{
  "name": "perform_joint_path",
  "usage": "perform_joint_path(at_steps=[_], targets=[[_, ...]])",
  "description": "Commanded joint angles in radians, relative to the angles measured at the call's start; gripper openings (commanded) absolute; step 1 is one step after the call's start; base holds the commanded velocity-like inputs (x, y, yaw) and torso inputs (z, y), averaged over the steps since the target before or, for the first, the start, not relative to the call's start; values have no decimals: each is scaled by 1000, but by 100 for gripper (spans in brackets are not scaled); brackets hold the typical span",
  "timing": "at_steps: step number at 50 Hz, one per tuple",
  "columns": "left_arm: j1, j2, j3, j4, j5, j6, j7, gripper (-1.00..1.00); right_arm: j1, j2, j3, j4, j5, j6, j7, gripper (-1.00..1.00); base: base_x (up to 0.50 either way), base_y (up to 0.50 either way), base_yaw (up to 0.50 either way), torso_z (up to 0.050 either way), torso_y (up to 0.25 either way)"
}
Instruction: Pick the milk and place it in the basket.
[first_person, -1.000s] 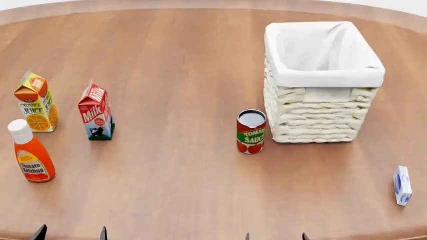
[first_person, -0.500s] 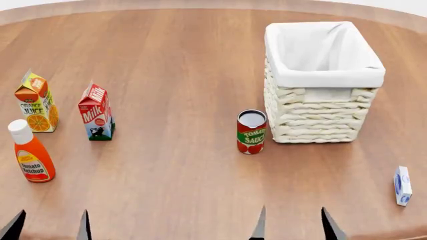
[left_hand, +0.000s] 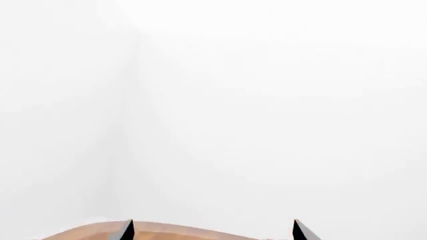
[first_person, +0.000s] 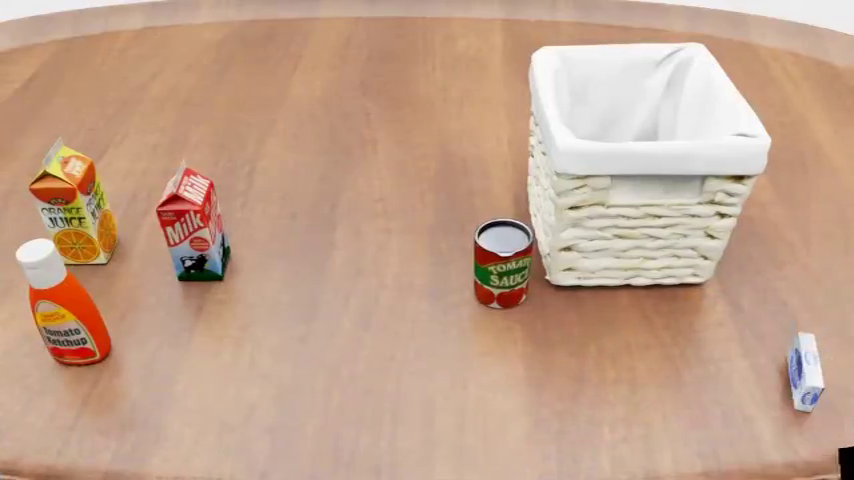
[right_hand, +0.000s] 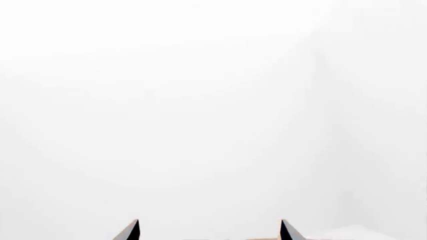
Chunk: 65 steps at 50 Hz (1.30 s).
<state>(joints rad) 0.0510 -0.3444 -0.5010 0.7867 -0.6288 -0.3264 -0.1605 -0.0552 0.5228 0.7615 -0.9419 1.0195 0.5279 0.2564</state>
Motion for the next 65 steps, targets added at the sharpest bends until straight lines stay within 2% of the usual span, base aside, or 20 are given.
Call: perform_joint_path(at_steps=[1,14,43,65], targets=[[22,-25,-165,92,-96,-24,5,100,-136,41,198,-104,106,-46,-28,100,0,227,0,0,0],[17,-28,-151,84,-92,-20,3,100,-185,58,108,-93,39,-125,-53,100,0,486,0,0,0],[22,-38,-156,81,-97,-11,-8,100,-235,92,56,-90,-1,-196,-53,100,0,500,0,0,0],[25,-44,-158,78,-102,-5,-16,100,-270,114,6,-88,-64,-242,-57,100,0,27,0,0,0]])
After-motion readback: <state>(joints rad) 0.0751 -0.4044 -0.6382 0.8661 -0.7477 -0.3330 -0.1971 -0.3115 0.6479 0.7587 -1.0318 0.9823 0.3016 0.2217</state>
